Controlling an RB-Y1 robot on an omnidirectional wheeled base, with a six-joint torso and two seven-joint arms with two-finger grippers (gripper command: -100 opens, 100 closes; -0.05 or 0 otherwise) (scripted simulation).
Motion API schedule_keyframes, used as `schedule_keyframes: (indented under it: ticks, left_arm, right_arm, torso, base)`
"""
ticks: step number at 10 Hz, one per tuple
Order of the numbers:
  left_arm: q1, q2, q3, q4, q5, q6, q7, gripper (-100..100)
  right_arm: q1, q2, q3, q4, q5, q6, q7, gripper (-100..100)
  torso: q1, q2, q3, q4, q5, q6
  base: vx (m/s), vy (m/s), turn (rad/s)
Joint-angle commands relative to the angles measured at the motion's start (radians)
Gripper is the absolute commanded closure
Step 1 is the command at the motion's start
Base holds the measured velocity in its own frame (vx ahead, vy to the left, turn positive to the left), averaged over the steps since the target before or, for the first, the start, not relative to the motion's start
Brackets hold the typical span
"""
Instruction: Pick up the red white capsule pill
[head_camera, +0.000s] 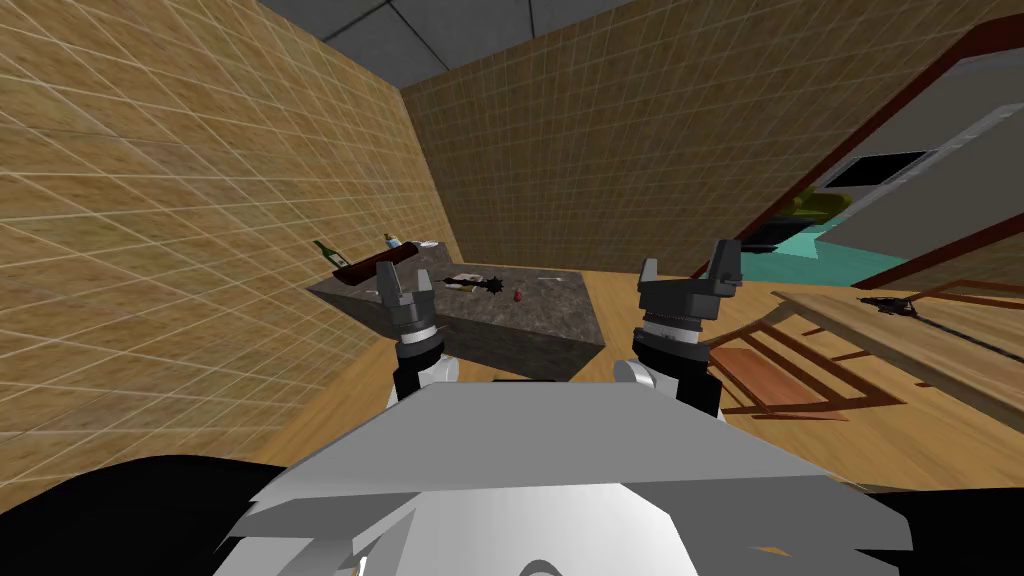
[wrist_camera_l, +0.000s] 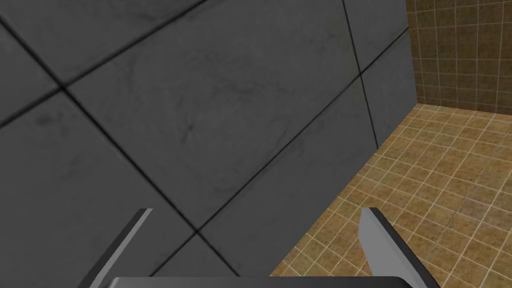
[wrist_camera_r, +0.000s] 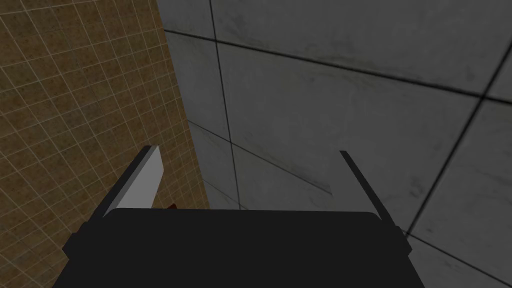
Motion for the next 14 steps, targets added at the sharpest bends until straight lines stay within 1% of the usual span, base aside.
schedule_keyframes:
  ticks: [1,3,5,6,8,9,10,11,12,13,14]
  left_arm:
    - [0.008,0.034,0.012,-0.002,-0.011,-0.001,0.001,-100]
    - [0.026,0.093,0.038,-0.004,-0.039,-0.004,0.004,-100]
    - [0.055,0.154,0.077,-0.007,-0.083,-0.009,0.007,-100]
    - [0.055,0.162,0.077,-0.007,-0.083,-0.009,0.007,-100]
    - [0.093,0.229,0.125,-0.009,-0.141,-0.016,0.011,-100]
    - [0.093,0.237,0.125,-0.009,-0.141,-0.016,0.011,-100]
    - [0.114,0.277,0.152,-0.009,-0.175,-0.02,0.013,-100]
    - [0.138,0.307,0.18,-0.008,-0.208,-0.025,0.014,-100]
    - [0.138,0.319,0.18,-0.008,-0.212,-0.025,0.014,-100]
    - [0.164,0.357,0.208,-0.007,-0.253,-0.03,0.016,-100]
    - [0.191,0.386,0.238,-0.004,-0.283,-0.036,0.017,-100]
  right_arm:
    - [0.0,0.0,0.0,0.0,0.0,0.0,0.0,0]
    - [0.0,0.0,0.0,0.0,0.0,0.0,0.0,0]
    - [0.0,0.0,0.0,0.0,0.0,0.0,0.0,0]
    - [0.0,0.0,0.0,0.0,0.0,0.0,0.0,0]
    - [0.0,0.0,0.0,0.0,0.0,0.0,0.0,0]
    - [0.0,0.0,0.0,0.0,0.0,0.0,0.0,0]
    - [0.0,0.0,0.0,0.0,0.0,0.0,0.0,0]
    - [0.0,0.0,0.0,0.0,0.0,0.0,0.0,0]
    - [0.0,0.0,0.0,0.0,0.0,0.0,0.0,0]
    - [0.0,0.0,0.0,0.0,0.0,0.0,0.0,0]
    - [0.0,0.0,0.0,0.0,0.0,0.0,0.0,0]
  torso:
    - [0.0,0.0,0.0,0.0,0.0,0.0]
    - [0.004,0.002,0.001,0.0,0.001,0.0]
    - [0.008,0.004,0.003,0.001,0.002,0.0]
    - [0.008,0.005,0.003,0.001,0.002,0.0]
    - [0.005,0.003,0.002,0.001,0.001,0.0]
    - [0.006,0.004,0.002,0.001,0.001,0.001]
    - [0.006,0.004,0.002,0.001,0.002,0.0]
    - [0.007,0.003,0.002,0.001,0.001,0.001]
    - [0.008,0.003,0.002,0.001,0.002,0.0]
    - [0.008,0.003,0.002,0.001,0.002,0.0]
    - [0.007,0.004,0.002,0.001,0.002,0.0]
  base:
    - [-0.014,0.027,-0.115]
    - [-0.044,0.07,-0.198]
    - [-0.068,0.111,-0.265]
    - [-0.048,0.08,-0.095]
    - [-0.052,0.068,-0.302]
    - [-0.063,0.082,-0.159]
    - [-0.05,0.079,-0.331]
    - [-0.058,0.101,-0.416]
    - [-0.067,0.091,-0.171]
    - [-0.08,0.076,-0.354]
    - [-0.104,0.087,-0.469]
